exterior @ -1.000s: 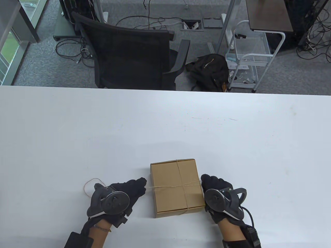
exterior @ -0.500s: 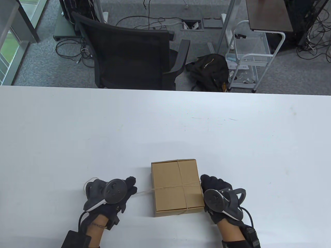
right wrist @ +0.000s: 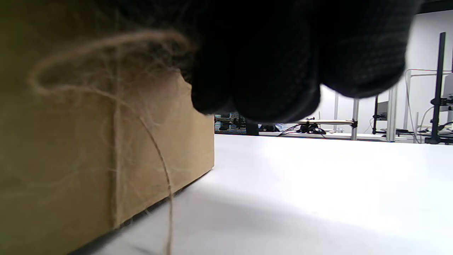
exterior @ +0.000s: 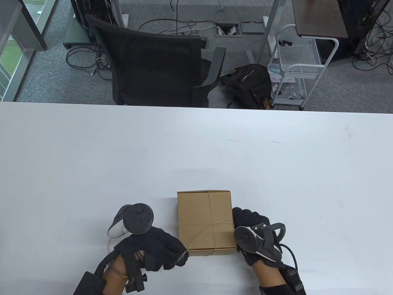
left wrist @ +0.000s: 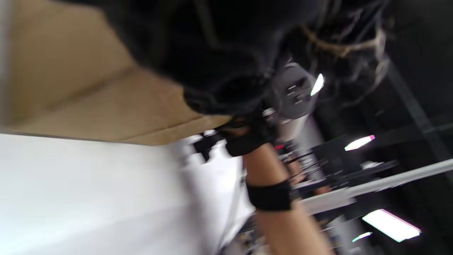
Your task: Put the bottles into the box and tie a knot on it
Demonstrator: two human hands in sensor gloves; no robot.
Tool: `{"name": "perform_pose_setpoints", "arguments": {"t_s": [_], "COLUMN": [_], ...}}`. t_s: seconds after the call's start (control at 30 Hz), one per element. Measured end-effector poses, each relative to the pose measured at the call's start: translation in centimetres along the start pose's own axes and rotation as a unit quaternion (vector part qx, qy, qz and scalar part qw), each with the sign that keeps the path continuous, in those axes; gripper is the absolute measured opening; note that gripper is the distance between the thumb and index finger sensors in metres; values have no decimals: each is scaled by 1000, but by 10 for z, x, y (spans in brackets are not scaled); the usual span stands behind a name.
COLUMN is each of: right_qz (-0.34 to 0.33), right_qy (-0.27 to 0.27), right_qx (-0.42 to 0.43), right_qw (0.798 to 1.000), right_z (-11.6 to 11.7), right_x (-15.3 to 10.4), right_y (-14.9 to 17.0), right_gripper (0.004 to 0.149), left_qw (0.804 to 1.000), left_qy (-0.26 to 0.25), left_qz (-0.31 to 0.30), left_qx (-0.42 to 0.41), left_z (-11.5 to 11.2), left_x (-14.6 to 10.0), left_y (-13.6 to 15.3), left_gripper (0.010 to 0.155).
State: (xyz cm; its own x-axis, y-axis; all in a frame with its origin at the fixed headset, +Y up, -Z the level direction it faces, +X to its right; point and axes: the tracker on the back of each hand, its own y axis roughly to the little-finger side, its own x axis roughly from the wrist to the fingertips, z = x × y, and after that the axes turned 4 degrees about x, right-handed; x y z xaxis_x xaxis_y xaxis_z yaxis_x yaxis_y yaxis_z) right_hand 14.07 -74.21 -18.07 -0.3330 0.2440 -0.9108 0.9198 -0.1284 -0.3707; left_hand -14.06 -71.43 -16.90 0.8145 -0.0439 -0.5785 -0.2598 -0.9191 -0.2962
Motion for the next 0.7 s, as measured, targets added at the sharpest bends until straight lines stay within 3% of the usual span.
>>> {"name": "perform_pose_setpoints", "arguments": {"t_s": [0.13,0.3,0.43,0.5,0.63,0.7], "right_qz": [-14,-2,12,-12,-58,-72], "right_qy": [-3,23,62,61,-22,-64], "right_qx": [9,106,252,309,472,454], "right_qw": [1000,994,966,949,879,886], "right_z": [0,-11,-29,-35,-38,-39], "right_x": [-1,-6,-11,-12,-10,-9], "right_y": [-7,0,24,35,50,50], "right_gripper": [40,40,39,39,44,41], "left_qw": [994,987,970,968,968,965], "left_qy": [-72,-161,-204,-200,-195,-200], "left_qz": [-47,2,70,89,106,111], "left_qx": [-61,13,114,125,117,125], "left_z": [1,6,10,9,7,7], "left_x": [0,-11,-17,-16,-14,-15], "left_y": [0,1,2,3,8,9], "left_gripper": [64,68,71,73,75,75]}}
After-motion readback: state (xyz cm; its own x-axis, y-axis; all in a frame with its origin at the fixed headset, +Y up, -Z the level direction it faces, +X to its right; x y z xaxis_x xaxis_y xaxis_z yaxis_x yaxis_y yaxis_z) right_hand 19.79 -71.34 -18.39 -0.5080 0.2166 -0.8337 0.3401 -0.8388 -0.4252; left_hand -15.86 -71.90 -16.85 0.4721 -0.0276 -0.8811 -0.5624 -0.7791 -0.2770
